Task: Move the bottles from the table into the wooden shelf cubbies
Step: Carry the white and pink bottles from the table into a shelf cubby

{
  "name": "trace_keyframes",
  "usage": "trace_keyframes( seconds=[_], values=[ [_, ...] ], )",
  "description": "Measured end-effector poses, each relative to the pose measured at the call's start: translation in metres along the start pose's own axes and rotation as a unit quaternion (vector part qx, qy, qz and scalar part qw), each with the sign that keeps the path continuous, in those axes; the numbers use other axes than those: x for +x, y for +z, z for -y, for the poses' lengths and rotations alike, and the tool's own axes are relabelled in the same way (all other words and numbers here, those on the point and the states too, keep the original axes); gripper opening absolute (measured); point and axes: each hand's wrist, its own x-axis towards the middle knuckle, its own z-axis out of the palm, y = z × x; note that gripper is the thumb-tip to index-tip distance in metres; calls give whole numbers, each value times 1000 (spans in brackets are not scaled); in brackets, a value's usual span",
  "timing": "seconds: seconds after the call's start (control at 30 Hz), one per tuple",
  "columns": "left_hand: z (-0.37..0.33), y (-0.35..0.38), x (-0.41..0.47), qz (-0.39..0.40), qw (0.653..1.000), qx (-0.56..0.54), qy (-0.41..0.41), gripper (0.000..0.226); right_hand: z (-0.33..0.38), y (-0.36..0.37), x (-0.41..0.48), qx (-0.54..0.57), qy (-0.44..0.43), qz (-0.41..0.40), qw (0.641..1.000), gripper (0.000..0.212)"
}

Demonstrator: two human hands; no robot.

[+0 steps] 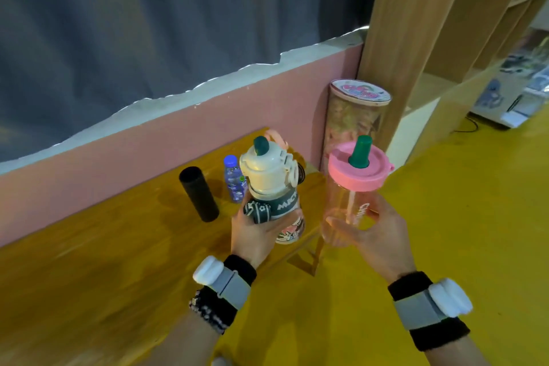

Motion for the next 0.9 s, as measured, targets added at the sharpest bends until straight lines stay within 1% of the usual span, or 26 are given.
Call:
trace_keyframes(
  seconds=[0.13,0.23,0.33,0.4,0.47,0.53,0.6,0.67,0.7,0.8,0.9],
  values=[
    [-10,42,-3,21,1000,-8,-11,78,-11,-39,4,16,14,-19,1000,67],
    [-18,74,2,46,998,-30,-26,65,-18,-66,12,18,25,-29,999,63],
    [-28,101,14,58,998,-28,-1,69,-21,-87,27,25,25,-45,998,60],
    [-30,115,24,59,998,-38,0,72,-24,-96,38,26,18,-49,998,60],
    [-35,136,40,83,995,-54,-6,76,-30,-110,56,21,14,-67,997,58],
    [-32,163,64,114,991,-74,-12,72,-39,-124,80,9,11,-81,997,56],
    [-37,181,80,116,991,-70,-12,67,-44,-133,99,2,7,-83,997,55],
    [-40,207,101,131,989,-72,21,65,-56,-142,124,-10,9,-91,996,60],
    [-42,219,114,138,987,-75,23,62,-61,-147,138,-13,9,-94,995,63],
    [-47,248,147,130,990,-47,38,56,-73,-162,175,-22,14,-103,994,57],
    [-49,278,186,136,988,-17,72,62,-87,-178,216,-35,22,-106,993,56]
  ],
)
